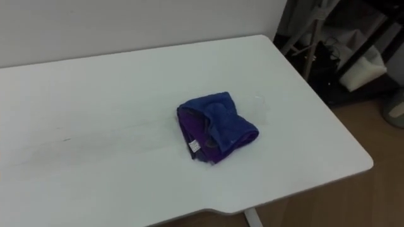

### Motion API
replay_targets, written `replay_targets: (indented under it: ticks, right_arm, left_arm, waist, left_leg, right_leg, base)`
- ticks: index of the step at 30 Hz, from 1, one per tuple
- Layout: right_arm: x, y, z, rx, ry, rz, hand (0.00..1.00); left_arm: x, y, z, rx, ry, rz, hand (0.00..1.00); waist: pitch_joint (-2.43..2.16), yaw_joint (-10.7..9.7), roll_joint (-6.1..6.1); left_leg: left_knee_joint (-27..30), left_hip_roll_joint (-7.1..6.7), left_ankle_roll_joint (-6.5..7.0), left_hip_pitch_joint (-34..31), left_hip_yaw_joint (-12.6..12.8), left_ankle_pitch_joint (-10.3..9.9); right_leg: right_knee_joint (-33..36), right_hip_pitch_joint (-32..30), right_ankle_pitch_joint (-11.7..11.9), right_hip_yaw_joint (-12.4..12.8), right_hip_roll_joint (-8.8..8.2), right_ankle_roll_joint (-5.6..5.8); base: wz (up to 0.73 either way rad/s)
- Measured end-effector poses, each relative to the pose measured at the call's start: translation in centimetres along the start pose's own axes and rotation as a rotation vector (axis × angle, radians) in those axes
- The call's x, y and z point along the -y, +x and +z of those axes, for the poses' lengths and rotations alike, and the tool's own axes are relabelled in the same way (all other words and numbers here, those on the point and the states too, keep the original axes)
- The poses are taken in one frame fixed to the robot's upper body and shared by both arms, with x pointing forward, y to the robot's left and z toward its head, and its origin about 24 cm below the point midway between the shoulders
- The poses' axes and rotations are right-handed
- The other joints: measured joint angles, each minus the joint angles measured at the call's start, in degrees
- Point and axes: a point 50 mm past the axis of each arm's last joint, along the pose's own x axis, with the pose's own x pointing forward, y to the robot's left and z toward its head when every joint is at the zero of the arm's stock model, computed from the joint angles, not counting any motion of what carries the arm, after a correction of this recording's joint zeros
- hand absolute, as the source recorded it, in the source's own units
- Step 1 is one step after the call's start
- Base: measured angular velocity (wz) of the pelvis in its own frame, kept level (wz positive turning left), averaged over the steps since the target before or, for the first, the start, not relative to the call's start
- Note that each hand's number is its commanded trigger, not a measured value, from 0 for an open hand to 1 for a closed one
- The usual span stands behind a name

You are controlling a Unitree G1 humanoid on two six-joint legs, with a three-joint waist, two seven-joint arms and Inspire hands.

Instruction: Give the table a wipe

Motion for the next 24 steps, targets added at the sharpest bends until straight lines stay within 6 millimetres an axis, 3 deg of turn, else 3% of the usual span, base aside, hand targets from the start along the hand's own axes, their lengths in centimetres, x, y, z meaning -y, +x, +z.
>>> replay_targets:
  ticks: [3,5,8,11,16,24]
  right_arm:
    - [-2.6,-1.4,-1.1,0.095,-0.261,0.191,0.00]
    - [-4.2,-2.4,-1.6,0.184,-0.486,0.305,0.00]
    - [-6.6,-3.7,-1.1,0.276,-0.645,0.425,0.00]
    - [-8.5,-5.2,-1.3,0.338,-0.741,0.537,0.00]
    - [-10.3,-7.2,-1.9,0.395,-0.820,0.664,0.00]
    - [-10.4,-7.4,-2.7,0.386,-0.872,0.718,0.00]
  left_arm:
    - [1.1,0.0,0.2,0.003,0.035,-0.033,0.00]
    - [2.1,0.1,0.5,0.007,0.066,-0.060,0.00]
    - [2.6,0.0,0.4,0.012,0.126,-0.069,0.00]
    - [3.1,-0.2,0.5,0.031,0.179,-0.063,0.00]
    - [4.0,-0.5,0.4,0.041,0.218,-0.081,0.00]
    - [4.7,-0.9,-0.1,0.046,0.258,-0.089,0.00]
  waist:
    - [-0.29,1.0,0.93]
    - [-0.12,2.8,1.36]
    - [-0.09,4.4,2.16]
    - [0.04,6.5,2.67]
    - [0.09,7.9,2.88]
    - [0.09,8.1,2.62]
  left_leg:
    - [0.3,-0.03,0.00,-0.1,0.0,-0.1]
    - [0.3,-0.01,0.01,0.4,-0.3,-0.1]
    - [0.3,0.00,-0.01,0.1,-0.9,-0.1]
    - [0.4,-0.01,-0.01,0.1,-1.5,-0.1]
    - [0.4,-0.09,-0.03,-0.3,-3.6,-0.1]
    - [0.7,-0.15,-0.05,-1.2,-5.2,-0.1]
  right_leg:
    - [0.0,0.1,0.1,0.0,0.04,0.02]
    - [-0.5,0.9,0.3,-0.2,0.09,0.05]
    - [-0.9,1.2,0.4,-0.3,0.18,0.06]
    - [-1.1,1.6,0.4,-0.5,0.19,0.05]
    - [-2.8,3.2,0.4,-2.0,0.18,0.06]
    - [-3.9,3.9,0.3,-3.6,0.14,0.10]
  base:
    - [0.00]
    - [0.06]
    - [0.10]
    - [0.11]
    - [0.23]
    - [0.11]
